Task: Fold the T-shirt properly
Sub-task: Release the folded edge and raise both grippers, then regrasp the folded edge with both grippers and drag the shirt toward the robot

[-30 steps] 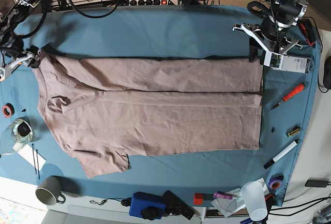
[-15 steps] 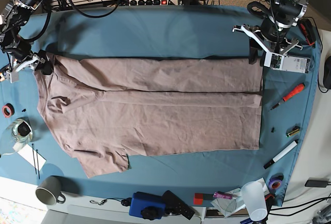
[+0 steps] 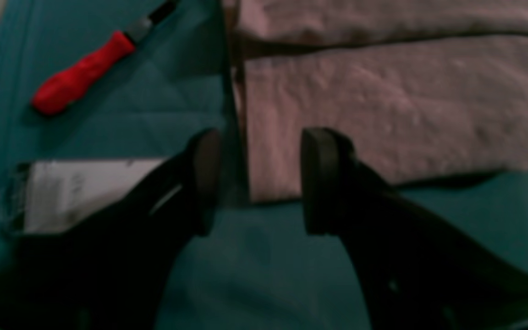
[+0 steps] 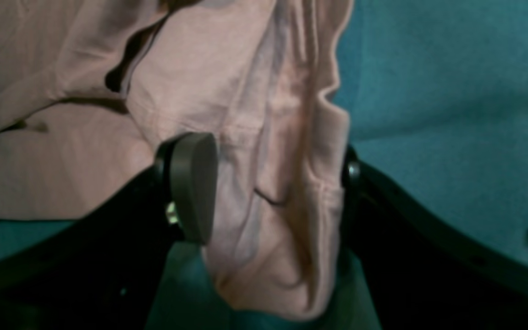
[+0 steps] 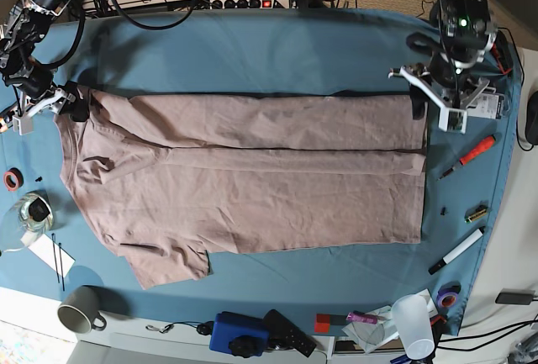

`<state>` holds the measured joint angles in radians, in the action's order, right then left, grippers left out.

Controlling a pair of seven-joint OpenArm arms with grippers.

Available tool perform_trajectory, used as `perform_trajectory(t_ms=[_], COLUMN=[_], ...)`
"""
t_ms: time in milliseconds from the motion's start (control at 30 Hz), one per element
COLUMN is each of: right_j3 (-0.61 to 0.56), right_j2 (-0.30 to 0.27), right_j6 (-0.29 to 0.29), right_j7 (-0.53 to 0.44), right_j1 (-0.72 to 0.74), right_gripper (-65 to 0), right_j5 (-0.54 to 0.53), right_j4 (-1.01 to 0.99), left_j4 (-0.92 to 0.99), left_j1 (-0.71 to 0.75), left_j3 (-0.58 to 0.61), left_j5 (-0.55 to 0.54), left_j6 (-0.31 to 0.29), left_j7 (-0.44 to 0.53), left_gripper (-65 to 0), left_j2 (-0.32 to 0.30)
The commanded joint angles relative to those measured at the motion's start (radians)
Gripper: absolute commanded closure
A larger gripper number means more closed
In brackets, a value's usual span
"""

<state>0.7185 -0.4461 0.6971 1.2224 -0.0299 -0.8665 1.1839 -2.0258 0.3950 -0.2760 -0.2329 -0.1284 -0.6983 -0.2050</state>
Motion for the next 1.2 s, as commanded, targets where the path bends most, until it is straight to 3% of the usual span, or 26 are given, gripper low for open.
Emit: perform_trajectory(t_ms=[0,500,633,800,1000,1167], right_j3=[-0.004,-0.004,-0.004,-0.003,-0.002,0.006], right_j2=[-0.011,-0.012,-0.012,-0.016,-0.019,-0.018], right_j6=[-0.005,-0.005,-0.005,-0.005,-0.005,-0.007], right_j7=[0.055,0.06,0.061,0.058,0.04,0.044], right_j1=[-0.001,-0.001,-0.001,-0.001,-0.001,-0.003], right_gripper=[-34.1,-33.7,-20.4,0.0,0.0,0.0], right_j5=[0.022,0.021,0.021,0.021,0.021,0.021], right_j4=[0.002,0.002,0.002,0.003,0.032,0.105], left_j4=[0.003,0.295,0.294,0.294,0.286,0.213], left_j1=[-0.022,-0.182,-0.182,-0.182,-0.182,-0.179], left_j3=[-0.002,-0.002,-0.002,-0.002,-0.002,-0.002], left_j5=[-0.006,-0.086,-0.097,-0.097,-0.104,-0.104], left_j6=[-0.002,-0.029,-0.029,-0.028,-0.025,0.006], left_j7=[0.026,-0.064,-0.093,-0.155,-0.18,-0.296], left_gripper=[-29.0,-28.9,-20.9,-0.7,0.0,0.0], left_j2=[-0.006,-0.006,-0.006,-0.006,-0.006,-0.006])
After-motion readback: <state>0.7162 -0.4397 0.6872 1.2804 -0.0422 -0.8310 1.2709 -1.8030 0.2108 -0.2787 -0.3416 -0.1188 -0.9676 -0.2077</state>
